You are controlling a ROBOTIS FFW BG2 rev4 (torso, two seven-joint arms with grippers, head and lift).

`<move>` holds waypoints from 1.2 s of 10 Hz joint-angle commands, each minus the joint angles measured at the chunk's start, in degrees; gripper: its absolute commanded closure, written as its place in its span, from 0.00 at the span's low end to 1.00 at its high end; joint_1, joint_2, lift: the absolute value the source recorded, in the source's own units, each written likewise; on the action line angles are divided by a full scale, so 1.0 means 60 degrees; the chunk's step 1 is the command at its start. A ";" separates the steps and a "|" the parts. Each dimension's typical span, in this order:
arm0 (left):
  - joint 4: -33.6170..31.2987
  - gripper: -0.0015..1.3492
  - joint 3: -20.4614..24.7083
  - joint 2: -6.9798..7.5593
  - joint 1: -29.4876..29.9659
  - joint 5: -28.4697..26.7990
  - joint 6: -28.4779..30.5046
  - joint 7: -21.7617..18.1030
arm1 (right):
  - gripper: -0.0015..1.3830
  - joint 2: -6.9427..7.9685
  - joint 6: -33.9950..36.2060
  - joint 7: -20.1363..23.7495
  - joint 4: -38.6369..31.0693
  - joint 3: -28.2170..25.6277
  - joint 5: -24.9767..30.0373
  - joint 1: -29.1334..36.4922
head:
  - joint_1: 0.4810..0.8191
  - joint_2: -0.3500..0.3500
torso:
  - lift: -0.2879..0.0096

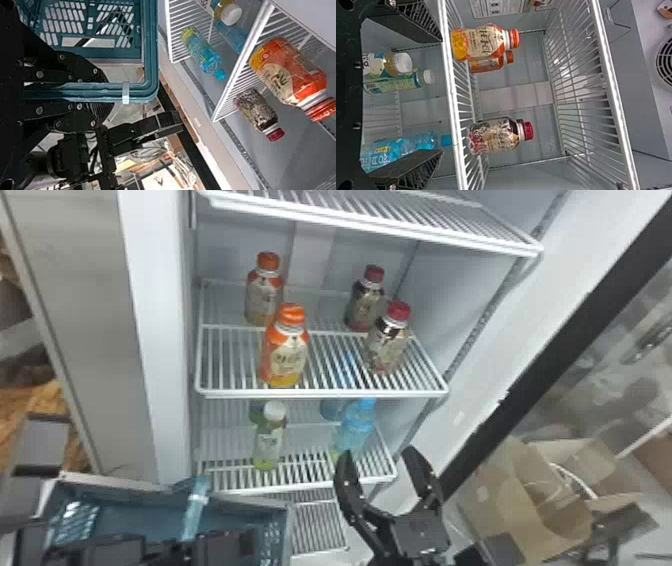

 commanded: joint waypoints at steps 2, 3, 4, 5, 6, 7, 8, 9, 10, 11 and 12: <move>0.0068 0.87 0.0006 -0.0020 0.0034 0.0018 0.0112 0.0001 | 0.03 0.0000 0.0000 0.0000 0.0000 0.0018 0.0000 0.0000 | 0.63 0.00 | 0.83; 0.0115 0.89 0.0063 -0.0020 0.0034 0.0094 0.0323 0.0015 | 0.03 0.0000 0.0000 0.0000 0.0023 0.0018 0.0000 -0.0023 | 0.63 0.00 | 0.83; 0.0537 0.89 0.0101 -0.0108 0.0128 0.0703 0.0393 0.0030 | 0.03 0.0000 0.0000 0.0000 0.0047 0.0037 0.0000 -0.0023 | 0.63 0.00 | 0.83; 0.0748 0.89 0.0254 -0.0196 0.0292 0.0722 0.0440 0.0045 | 0.03 0.0000 0.0000 0.0000 0.0047 0.0037 0.0000 -0.0047 | 0.63 0.00 | 0.83; 0.0842 0.89 0.0273 -0.0211 0.0432 0.0742 0.0440 0.0089 | 0.03 0.0000 0.0000 0.0000 0.0047 0.0037 0.0000 -0.0047 | 0.63 0.00 | 0.83; 0.1052 0.89 0.0311 -0.0225 0.0550 0.0799 0.0417 0.0089 | 0.03 0.0000 0.0000 0.0000 0.0047 0.0037 0.0000 -0.0047 | 0.63 0.00 | 0.83; 0.1287 0.90 0.0368 -0.0299 0.0667 0.0875 0.0276 0.0089 | 0.03 0.0000 0.0000 0.0000 0.0070 0.0037 0.0000 -0.0047 | 0.63 0.00 | 0.83; 0.1615 0.89 0.0482 -0.0386 0.0784 0.0913 0.0159 0.0089 | 0.03 0.0000 0.0000 0.0000 0.0093 0.0037 0.0000 -0.0070 | 0.63 0.00 | 0.83; 0.1920 0.89 0.0463 -0.0386 0.0807 0.0722 0.0065 0.0089 | 0.03 0.0000 0.0000 0.0000 0.0093 0.0037 0.0000 -0.0070 | 0.63 0.00 | 0.83; 0.2459 0.89 0.0425 -0.0372 0.0854 0.0665 -0.0286 -0.0029 | 0.03 0.0000 0.0000 0.0000 0.0093 0.0056 0.0000 -0.0070 | 0.63 0.00 | 0.83; 0.3232 0.89 0.0292 -0.0372 0.0901 0.0494 -0.1013 -0.0497 | 0.03 0.0000 0.0000 0.0000 0.0093 0.0056 0.0000 -0.0070 | 0.63 0.00 | 0.83</move>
